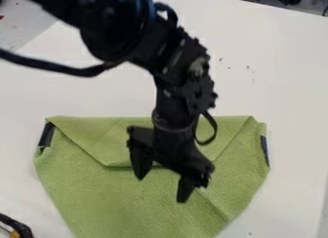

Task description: Unfold the cloth from the center to the top

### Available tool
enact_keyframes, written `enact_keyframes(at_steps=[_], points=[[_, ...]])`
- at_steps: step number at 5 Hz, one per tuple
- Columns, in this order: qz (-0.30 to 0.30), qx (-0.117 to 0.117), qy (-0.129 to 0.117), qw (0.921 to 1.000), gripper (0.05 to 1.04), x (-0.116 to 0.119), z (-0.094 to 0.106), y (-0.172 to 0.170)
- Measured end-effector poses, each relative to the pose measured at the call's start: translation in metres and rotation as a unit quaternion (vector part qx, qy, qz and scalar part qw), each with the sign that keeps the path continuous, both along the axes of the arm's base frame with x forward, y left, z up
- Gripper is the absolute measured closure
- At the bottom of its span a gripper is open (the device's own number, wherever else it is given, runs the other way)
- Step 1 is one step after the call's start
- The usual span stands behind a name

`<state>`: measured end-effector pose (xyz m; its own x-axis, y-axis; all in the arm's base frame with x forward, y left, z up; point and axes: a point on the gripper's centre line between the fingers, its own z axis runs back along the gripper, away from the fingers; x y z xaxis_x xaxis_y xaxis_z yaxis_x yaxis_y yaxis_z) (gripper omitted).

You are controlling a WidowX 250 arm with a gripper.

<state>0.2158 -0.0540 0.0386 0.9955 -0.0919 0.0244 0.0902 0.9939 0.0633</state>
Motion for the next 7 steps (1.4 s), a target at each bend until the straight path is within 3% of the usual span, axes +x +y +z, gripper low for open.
enact_keyframes(at_steps=[1,4,7], points=[[-0.025,0.009,-0.008,0.9996,0.083,0.021,0.002,0.013],[-0.023,-0.008,-0.051,0.9984,0.083,0.055,-0.013,0.036],[-0.037,-0.026,-0.055,0.9974,0.113,0.069,-0.031,0.041]])
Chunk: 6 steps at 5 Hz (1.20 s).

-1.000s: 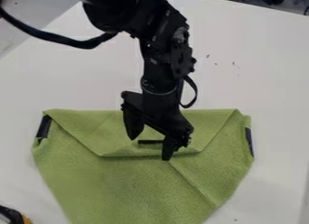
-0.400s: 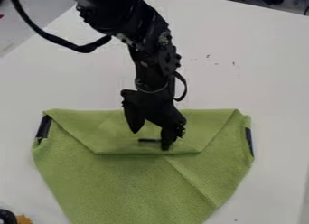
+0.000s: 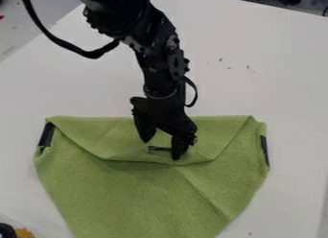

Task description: Unfold the cloth from the center to the top

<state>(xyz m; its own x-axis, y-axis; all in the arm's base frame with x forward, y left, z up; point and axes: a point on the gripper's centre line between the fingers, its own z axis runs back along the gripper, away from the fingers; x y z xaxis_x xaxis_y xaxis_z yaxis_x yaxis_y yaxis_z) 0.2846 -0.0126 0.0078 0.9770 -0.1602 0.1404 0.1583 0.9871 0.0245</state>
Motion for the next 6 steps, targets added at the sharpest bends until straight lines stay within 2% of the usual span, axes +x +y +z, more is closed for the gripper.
enact_keyframes(at_steps=[1,2,4,6], points=[[0.006,0.001,-0.006,1.0,0.173,-0.003,-0.002,0.001],[0.011,0.009,-0.008,0.9999,0.081,-0.007,-0.002,0.002],[0.005,0.032,-0.007,0.9995,0.083,-0.02,0.0,-0.001],[0.01,0.041,-0.028,0.9987,0.112,-0.033,-0.001,-0.001]])
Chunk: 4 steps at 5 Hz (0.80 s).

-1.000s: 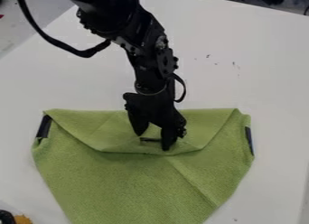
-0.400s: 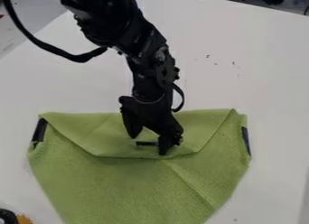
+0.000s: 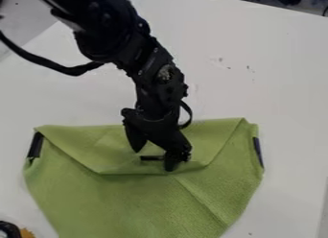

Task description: Unfold the cloth from the center to the top

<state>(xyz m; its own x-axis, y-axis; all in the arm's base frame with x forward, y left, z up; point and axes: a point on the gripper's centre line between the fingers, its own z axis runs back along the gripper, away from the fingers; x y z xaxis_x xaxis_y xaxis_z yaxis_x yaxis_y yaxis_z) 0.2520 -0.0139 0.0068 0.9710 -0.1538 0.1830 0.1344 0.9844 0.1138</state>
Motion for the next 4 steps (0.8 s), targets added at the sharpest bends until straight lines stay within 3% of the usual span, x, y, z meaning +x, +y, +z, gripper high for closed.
enact_keyframes(at_steps=[2,3,4], points=[[-0.01,0.007,-0.024,0.9996,0.67,-0.0053,-0.0013,-0.0029],[-0.015,0.01,-0.025,0.9995,0.869,-0.0056,-0.0012,-0.0037],[-0.022,0.019,-0.023,0.9993,0.984,-0.0064,0.0002,-0.0026]])
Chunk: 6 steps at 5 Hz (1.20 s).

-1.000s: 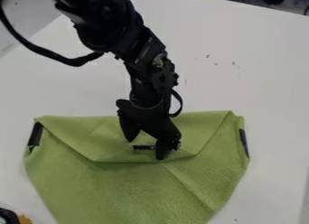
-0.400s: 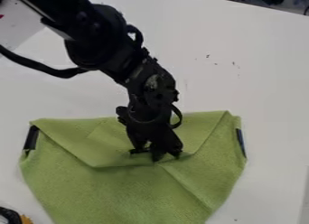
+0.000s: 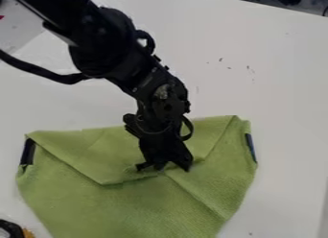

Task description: Unfold the cloth from the center to the top

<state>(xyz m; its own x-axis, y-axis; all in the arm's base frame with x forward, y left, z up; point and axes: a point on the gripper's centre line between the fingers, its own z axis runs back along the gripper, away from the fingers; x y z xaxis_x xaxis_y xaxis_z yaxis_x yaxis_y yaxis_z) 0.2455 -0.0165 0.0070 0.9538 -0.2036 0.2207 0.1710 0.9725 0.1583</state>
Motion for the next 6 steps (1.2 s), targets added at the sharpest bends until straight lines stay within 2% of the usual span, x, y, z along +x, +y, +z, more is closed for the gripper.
enact_keyframes(at_steps=[1,2,3,4,5,6], points=[[-0.014,0.026,0.026,0.9992,1.02,0.004,0.011,0.004],[-0.061,0.039,0.038,0.9967,1.022,0.028,0.038,0.004],[-0.086,0.032,0.044,0.9948,1.022,0.052,0.058,0.019],[-0.106,0.011,0.057,0.9927,1.022,0.076,0.05,0.05],[-0.1,-0.011,0.049,0.9938,1.022,0.092,0.035,0.088],[-0.094,-0.026,0.042,0.9944,1.022,0.098,0.02,0.111]])
